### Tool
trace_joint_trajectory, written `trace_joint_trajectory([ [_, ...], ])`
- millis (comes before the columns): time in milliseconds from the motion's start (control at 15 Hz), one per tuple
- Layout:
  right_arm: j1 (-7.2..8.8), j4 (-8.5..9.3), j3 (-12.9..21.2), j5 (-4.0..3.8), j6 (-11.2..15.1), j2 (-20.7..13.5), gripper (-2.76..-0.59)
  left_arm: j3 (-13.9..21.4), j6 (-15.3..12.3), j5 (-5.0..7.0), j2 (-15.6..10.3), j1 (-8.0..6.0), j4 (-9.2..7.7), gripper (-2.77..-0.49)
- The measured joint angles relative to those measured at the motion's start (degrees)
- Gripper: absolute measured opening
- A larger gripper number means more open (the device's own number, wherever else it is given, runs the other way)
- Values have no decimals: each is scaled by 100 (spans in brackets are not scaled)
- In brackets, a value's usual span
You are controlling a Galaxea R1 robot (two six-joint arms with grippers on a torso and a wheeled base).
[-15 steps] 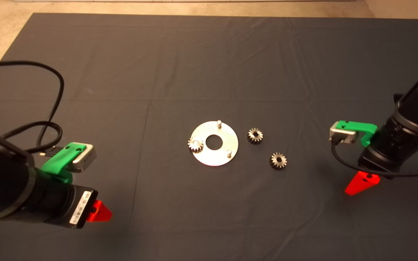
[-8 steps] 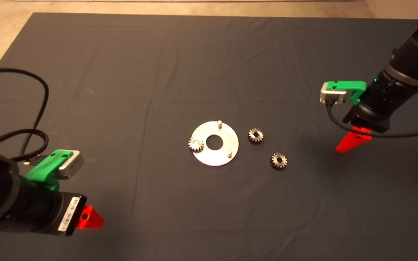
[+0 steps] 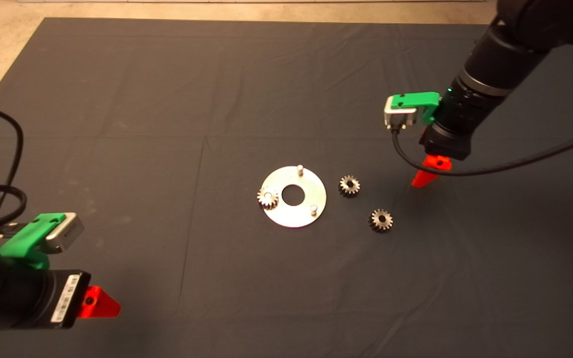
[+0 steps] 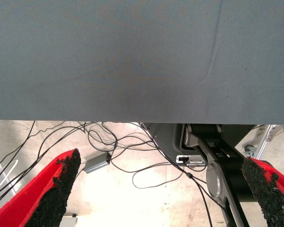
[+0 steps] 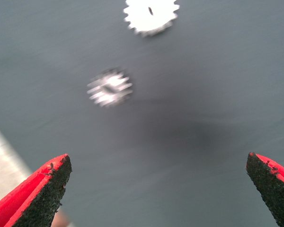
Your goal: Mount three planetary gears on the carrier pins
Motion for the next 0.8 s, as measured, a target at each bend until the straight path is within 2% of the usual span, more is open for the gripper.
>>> trace_joint_trajectory([
  [67,-78,-152,-170,-9,0,157,-60,0,12,-2,0,0,0,-80],
  [200,-276,-195,-343,5,-6,445,-60,0,15,9,-24,0,-2,-80],
  [267,-409,-202,-409,39,-22,581,-60,0,15,9,-26,2,-5,-80],
  [533,-743,-340,-711,6,-24,746,-60,2,35,7,-17,2,-7,-80],
  [733,-1003,-360,-822,13,-24,843,-60,2,46,9,-16,0,-7,-80],
  [800,-1027,-364,-833,13,-26,849,-60,2,56,7,-17,0,-7,-80],
])
